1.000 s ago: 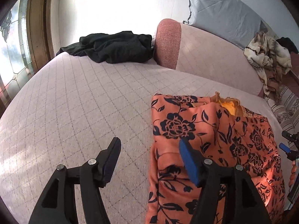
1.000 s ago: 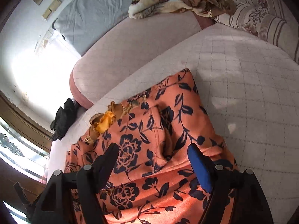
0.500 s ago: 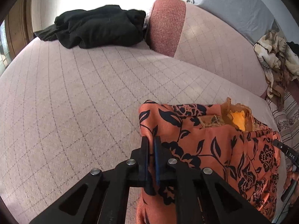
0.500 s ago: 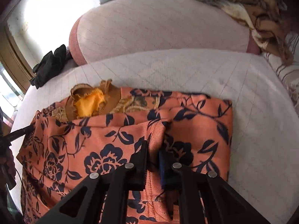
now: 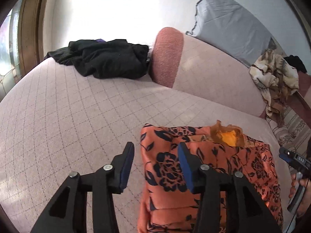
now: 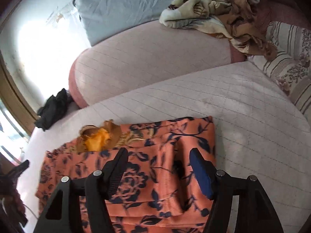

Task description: Fold small clothes

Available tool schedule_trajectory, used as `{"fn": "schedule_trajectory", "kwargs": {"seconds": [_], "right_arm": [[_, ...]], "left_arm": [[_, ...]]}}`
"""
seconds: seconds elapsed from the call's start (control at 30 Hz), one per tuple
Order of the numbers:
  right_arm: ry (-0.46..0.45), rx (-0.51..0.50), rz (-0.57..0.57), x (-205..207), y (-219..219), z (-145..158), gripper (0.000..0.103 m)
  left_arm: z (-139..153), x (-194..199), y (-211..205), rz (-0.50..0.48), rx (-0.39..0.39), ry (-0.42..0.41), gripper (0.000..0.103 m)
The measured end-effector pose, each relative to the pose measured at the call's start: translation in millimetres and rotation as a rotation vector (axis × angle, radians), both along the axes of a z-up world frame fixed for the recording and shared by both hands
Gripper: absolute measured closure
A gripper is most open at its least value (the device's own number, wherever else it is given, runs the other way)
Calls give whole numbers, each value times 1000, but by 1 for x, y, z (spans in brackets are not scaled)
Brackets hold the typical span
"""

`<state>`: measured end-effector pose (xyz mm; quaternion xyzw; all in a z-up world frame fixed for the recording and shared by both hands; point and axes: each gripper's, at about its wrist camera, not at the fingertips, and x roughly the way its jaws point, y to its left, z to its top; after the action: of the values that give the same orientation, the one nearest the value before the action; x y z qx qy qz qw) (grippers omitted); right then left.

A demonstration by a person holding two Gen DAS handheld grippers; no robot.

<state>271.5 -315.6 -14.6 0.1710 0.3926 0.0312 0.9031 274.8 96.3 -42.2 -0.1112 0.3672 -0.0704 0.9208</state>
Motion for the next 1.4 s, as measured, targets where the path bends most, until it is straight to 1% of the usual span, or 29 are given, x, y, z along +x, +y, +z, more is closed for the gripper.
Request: {"fn": "schedule_trajectory", "kwargs": {"seconds": [0.07,0.1,0.13,0.17,0.2,0.23,0.27,0.3,0.33,0.37,0.4,0.43,0.47,0.5,0.53,0.57,0.6,0.63,0.67,0.7,0.73,0.77,0.83,0.9,0.97,1.07,1.23,1.33,1.4], "right_arm": [[-2,156,92,2,5,0,33],[20,217,105,6,6,-8,28],[76,272,112,8,6,-27,23],[155,294,87,13,2,-50,23],[212,300,23,13,-7,-72,40],[193,334,-22,4,-13,-78,48],[176,357,-41,-1,-16,-71,47],[159,345,-44,-4,-13,-60,31],[120,312,-23,-6,-7,-47,23],[84,280,5,-6,-2,-36,22],[65,280,32,-2,3,-29,22],[54,319,57,4,3,-27,22],[48,370,78,12,3,-29,22],[53,397,77,21,1,-34,20],[83,387,59,32,-4,-46,19],[148,353,30,43,-15,-65,20],[172,402,-5,48,-25,-82,24],[138,474,-61,42,-34,-79,25],[109,496,-75,34,-35,-66,24],[71,483,-43,26,-30,-51,23],[39,445,-9,16,-25,-38,23],[28,407,4,4,-22,-29,23],[30,358,21,-26,-18,-18,23],[64,325,20,-64,-19,-16,23],[90,330,20,-108,-24,-19,23],[129,320,16,-175,-34,-24,22],[229,228,-34,-251,-43,-36,21],[267,209,-68,-280,-56,-42,21],[309,200,-78,-290,-62,-48,20]], "left_arm": [[-10,0,-18,-54,15,24,42],[-20,-1,-25,-65,40,70,42],[-37,3,-32,-63,95,144,42],[-58,11,-37,-48,171,237,41],[-67,8,-38,-41,192,253,40],[-60,2,-38,-15,198,199,40],[-51,-2,-37,11,204,189,42],[-40,-8,-35,17,172,161,42],[-31,-13,-34,18,136,123,42],[-24,-18,-34,20,122,97,40],[-21,-20,-36,12,123,84,37],[-23,-19,-40,-5,139,82,30],[-32,-15,-44,-19,170,101,28],[-47,-8,-47,-22,201,160,28],[-65,2,-47,-17,209,246,25],[-68,0,-42,4,164,206,24],[-62,-1,-39,30,152,201,25],[-56,-3,-35,51,136,217,25],[-48,-9,-29,56,91,186,26],[-41,-16,-24,62,66,145,26],[-33,-25,-20,81,74,127,26],[-29,-34,-16,91,77,123,26],[-21,-59,-3,100,43,122,26],[-17,-91,12,137,7,128,25],[-15,-127,24,157,-35,152,26],[-17,-177,33,176,-76,199,25],[-35,-231,27,159,-98,273,25],[-50,-252,17,138,-65,341,25],[-51,-259,4,104,14,301,24]]}}
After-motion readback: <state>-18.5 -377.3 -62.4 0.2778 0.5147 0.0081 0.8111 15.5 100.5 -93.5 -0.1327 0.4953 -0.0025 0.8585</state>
